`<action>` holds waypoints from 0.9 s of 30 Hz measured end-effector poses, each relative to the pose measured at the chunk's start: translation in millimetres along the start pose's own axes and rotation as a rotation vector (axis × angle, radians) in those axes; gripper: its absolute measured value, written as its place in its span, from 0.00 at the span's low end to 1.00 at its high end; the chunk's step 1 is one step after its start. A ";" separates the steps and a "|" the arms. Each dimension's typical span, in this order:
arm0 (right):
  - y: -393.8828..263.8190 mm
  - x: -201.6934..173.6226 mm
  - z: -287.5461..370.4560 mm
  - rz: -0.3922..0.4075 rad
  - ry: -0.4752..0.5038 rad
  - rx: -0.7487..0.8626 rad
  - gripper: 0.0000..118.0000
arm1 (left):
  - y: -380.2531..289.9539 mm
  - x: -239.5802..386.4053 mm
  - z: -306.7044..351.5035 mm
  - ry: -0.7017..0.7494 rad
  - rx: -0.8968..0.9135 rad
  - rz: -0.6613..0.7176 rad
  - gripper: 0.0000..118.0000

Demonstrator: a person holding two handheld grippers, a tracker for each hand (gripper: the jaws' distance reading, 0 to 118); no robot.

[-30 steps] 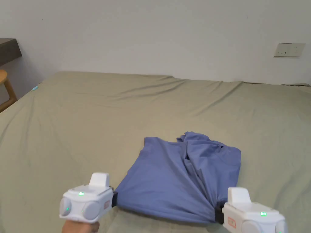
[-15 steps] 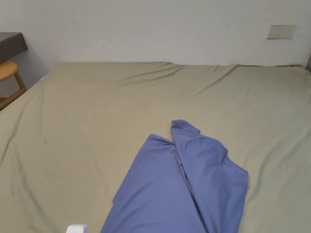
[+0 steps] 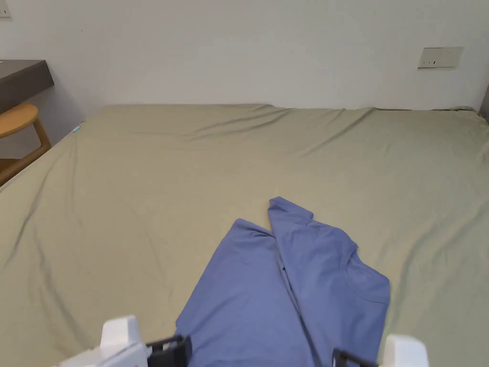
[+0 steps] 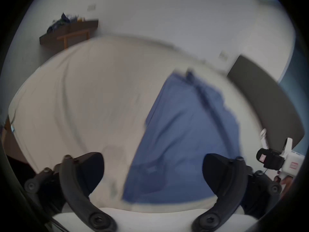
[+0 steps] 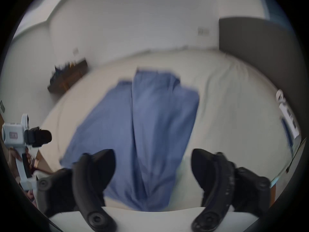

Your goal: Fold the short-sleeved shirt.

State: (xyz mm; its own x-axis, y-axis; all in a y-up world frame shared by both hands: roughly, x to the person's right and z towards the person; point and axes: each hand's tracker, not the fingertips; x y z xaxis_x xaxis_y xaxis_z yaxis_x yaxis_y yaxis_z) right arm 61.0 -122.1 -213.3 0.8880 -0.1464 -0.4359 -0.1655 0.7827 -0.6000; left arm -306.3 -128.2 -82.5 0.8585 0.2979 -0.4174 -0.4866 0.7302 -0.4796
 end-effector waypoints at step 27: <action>124.8 2.0 102.5 0.151 -0.235 0.598 0.01 | 94.6 83.8 48.0 -0.066 0.508 -0.290 0.00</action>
State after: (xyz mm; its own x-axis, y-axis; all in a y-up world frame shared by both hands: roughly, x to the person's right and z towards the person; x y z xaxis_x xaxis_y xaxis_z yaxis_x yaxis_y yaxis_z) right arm 86.0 37.3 -220.3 0.9549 0.0746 -0.2875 -0.0892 0.9953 -0.0380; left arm -272.6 -4.6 -125.9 0.9611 0.0677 -0.2679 -0.1057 0.9859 -0.1299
